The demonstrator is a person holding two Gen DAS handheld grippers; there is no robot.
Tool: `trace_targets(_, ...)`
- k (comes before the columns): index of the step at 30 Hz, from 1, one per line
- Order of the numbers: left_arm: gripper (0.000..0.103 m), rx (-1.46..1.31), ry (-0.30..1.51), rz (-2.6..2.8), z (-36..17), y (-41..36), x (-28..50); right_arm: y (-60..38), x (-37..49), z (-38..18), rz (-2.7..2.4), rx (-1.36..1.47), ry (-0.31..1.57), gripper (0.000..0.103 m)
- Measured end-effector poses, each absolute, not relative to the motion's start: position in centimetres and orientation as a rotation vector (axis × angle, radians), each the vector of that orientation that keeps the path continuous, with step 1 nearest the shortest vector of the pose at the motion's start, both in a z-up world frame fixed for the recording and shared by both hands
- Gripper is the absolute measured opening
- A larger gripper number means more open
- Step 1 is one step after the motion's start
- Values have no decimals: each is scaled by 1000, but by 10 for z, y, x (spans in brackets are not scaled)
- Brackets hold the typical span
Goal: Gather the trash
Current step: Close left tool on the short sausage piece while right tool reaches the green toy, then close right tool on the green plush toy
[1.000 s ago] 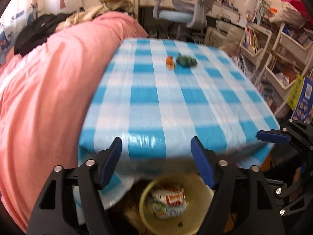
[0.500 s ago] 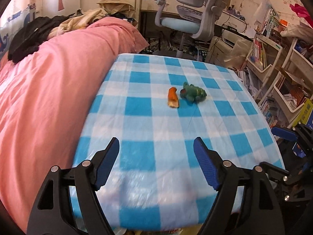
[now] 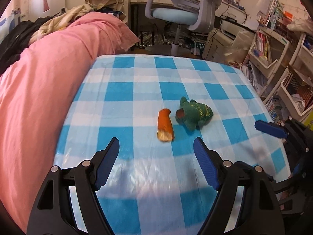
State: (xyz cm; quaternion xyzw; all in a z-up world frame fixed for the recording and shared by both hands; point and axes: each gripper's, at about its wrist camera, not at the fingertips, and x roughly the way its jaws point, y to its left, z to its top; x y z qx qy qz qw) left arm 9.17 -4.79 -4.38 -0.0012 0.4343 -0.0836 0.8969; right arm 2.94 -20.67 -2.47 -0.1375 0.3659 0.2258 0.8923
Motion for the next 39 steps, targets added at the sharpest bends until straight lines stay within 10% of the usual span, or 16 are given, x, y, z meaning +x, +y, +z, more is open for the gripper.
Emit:
trace_targets(12,75,30,976,-168,-78,-56,153,-195,80,-44,523,-296,795,73)
trace_targets(18,20,50,986,-191,-84,-52,164,-182,90,-52,549,-340,803,76)
trace_targets(29,18,28,974,-243,-62,-40,162,-168,112,-59,557,-336,831,75)
trace_targets(31,18,29,970,-244,-59,-40,161,-166,115,-62,555,-331,854,56)
trace_targets(39,18,48,944,-255,-47,-45,150,-170,106,-53,567,-308,872,47)
